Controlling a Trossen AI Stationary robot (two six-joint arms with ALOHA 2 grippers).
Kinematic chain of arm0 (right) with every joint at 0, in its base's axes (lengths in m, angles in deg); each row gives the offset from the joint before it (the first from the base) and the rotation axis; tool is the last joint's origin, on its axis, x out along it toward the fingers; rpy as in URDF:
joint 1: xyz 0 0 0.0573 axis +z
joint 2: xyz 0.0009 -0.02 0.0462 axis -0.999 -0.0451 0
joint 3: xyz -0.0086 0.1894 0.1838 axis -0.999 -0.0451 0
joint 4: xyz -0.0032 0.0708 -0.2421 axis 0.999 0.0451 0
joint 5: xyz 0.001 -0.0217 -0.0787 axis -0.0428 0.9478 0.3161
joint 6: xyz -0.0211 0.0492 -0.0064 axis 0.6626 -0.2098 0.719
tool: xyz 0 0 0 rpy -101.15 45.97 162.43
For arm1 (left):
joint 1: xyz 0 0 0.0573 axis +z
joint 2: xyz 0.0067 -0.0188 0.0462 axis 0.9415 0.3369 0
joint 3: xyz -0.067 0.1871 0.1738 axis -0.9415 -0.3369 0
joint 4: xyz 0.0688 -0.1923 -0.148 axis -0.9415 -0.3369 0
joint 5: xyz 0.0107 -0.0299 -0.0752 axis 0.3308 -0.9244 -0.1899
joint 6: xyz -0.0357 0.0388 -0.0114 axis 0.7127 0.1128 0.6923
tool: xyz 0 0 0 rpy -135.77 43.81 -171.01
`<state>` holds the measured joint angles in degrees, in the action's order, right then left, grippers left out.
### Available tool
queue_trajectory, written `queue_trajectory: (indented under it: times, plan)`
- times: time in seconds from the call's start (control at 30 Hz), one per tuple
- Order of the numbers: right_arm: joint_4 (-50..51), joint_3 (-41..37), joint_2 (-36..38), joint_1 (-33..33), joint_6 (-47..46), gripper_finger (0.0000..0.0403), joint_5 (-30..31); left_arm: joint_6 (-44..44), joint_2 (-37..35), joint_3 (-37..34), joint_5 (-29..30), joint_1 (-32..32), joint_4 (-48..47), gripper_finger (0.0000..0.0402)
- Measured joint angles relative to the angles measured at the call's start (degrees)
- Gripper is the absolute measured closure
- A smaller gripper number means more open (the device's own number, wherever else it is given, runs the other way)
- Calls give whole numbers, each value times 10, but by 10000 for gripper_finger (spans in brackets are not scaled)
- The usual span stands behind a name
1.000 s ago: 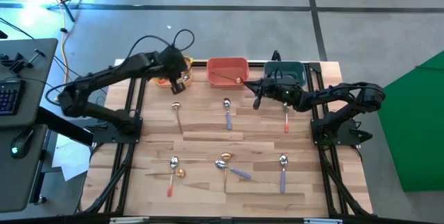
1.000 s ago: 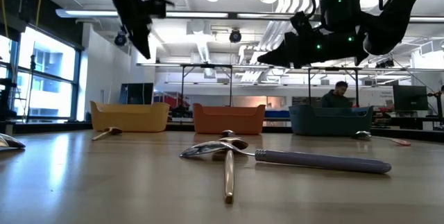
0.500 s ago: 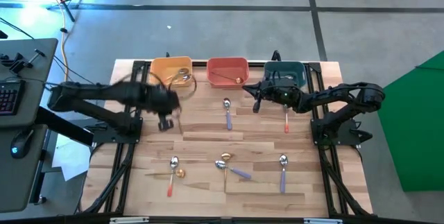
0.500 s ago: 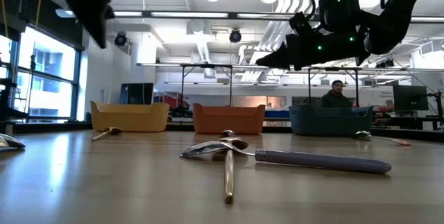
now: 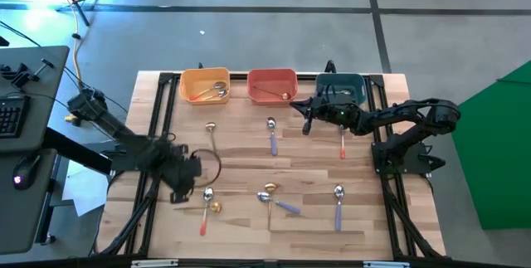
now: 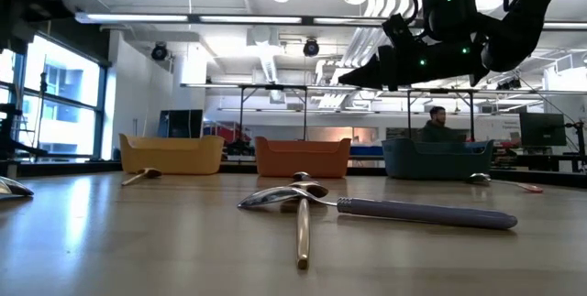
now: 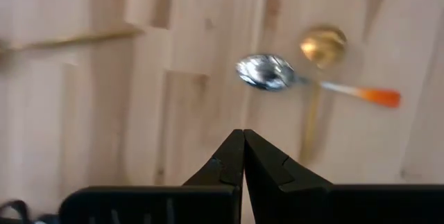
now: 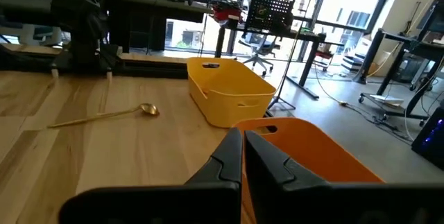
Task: Sort silverware by color (type)
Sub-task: Put the gold spoon into the orange bin
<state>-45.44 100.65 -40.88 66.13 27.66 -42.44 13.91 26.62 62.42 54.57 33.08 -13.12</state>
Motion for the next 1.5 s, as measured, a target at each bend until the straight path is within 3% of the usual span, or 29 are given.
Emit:
queue_trajectory:
  times: [0.13,0.33,0.57,0.73,0.97,1.2,1.4,1.5]
  plan:
    - [-2,0,0,3,-6,403,0,57,30,0,-2,-48,28,383]
    - [-12,0,0,3,6,403,0,75,111,0,-8,-92,86,332]
    - [-14,0,0,4,-2,403,0,117,214,-1,-39,-110,135,276]
    - [-11,0,0,9,-1,403,0,124,262,0,-33,-107,186,267]
    - [-10,0,0,16,11,403,0,125,298,0,-45,-107,184,289]
    - [-6,0,0,16,11,403,0,98,297,0,-48,-107,180,386]
    - [3,0,0,16,18,403,0,96,256,2,-47,-105,162,395]
    - [2,0,0,16,23,403,0,128,204,2,-11,-102,136,396]
